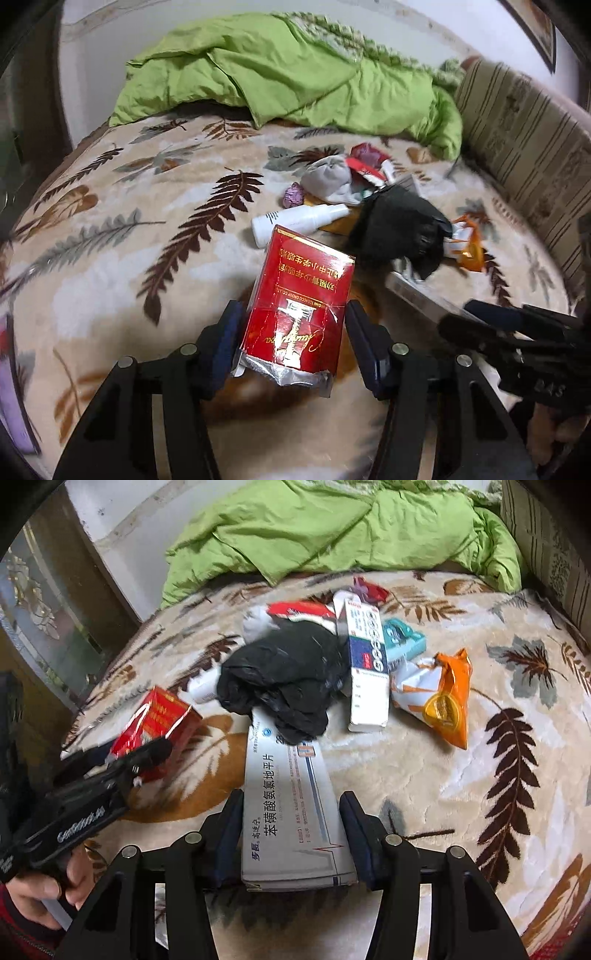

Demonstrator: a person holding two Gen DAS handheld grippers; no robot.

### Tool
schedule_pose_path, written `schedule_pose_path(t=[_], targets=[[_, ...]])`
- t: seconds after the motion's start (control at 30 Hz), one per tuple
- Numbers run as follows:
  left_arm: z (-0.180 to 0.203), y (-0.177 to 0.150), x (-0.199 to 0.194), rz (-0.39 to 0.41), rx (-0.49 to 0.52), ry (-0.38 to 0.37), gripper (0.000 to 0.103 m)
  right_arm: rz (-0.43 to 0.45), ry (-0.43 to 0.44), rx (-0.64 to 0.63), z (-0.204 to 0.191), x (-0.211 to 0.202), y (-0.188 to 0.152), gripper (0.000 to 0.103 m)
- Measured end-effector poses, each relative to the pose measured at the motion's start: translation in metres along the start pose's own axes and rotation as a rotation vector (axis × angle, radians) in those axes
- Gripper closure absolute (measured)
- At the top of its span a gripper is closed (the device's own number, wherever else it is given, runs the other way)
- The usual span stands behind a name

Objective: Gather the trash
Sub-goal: 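Lift the red pack with the left tool while the right tool lifts the white box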

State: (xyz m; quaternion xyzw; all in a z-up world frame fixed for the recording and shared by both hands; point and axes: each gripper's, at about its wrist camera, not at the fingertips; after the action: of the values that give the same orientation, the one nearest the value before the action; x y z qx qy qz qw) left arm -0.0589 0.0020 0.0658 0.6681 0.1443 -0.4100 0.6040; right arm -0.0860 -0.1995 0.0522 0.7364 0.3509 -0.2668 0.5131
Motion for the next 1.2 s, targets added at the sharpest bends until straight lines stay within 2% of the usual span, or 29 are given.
schedule_pose_path(t=[0.17,0.2,0.23,0.37,0.47,0.53,0.67,0.73,0.83,1.0,1.1,1.2], targets=[[0.006,-0.011,-0.017,0.037,-0.013,0.015,0.047,0.043,0.076,-0.027,-0.010,-0.017,-0.011,0.049],[0.006,-0.011,-0.017,0.041,-0.011,0.020,0.047,0.047,0.077,-0.040,-0.013,-0.018,-0.012,0.054],[0.006,-0.011,-0.017,0.044,-0.009,0.025,0.047,0.048,0.075,-0.059,-0.018,-0.018,-0.014,0.068],[0.005,-0.012,-0.013,0.028,-0.017,0.028,0.047,0.006,0.025,-0.094,-0.023,-0.007,-0.016,0.068],[0.001,-0.012,-0.011,0.025,-0.025,0.025,0.047,-0.031,0.021,-0.078,-0.018,0.000,-0.015,0.068],[0.000,-0.012,-0.011,0.026,-0.031,0.022,0.047,-0.082,0.021,-0.069,-0.016,0.008,-0.014,0.056],[-0.005,-0.011,-0.010,0.027,-0.054,0.021,0.047,-0.097,0.026,-0.104,-0.021,0.010,-0.017,0.050],[-0.007,-0.011,-0.010,0.027,-0.064,0.019,0.047,-0.114,0.025,-0.122,-0.025,0.012,-0.021,0.042],[-0.010,-0.011,-0.010,0.025,-0.074,0.017,0.047,-0.154,-0.002,-0.173,-0.036,0.018,-0.029,0.041],[-0.011,-0.010,-0.010,0.031,-0.071,0.017,0.047,-0.142,-0.055,-0.265,-0.048,0.021,-0.040,0.042],[-0.011,-0.010,-0.010,0.032,-0.073,0.017,0.047,-0.106,-0.024,-0.250,-0.045,0.014,-0.038,0.044],[-0.011,-0.010,-0.010,0.033,-0.073,0.021,0.047,-0.013,0.073,-0.227,-0.042,-0.004,-0.032,0.044]])
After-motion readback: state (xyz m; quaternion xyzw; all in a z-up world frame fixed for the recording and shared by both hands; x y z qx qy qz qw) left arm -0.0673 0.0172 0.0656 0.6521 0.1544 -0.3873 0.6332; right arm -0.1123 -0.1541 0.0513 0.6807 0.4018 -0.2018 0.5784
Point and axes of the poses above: each gripper's, at about its wrist camera, not at the fingertips, and x roughly the way its jaws point, z to its right, y to its top, and after that the axes turned 4 degrees about x, right-handed
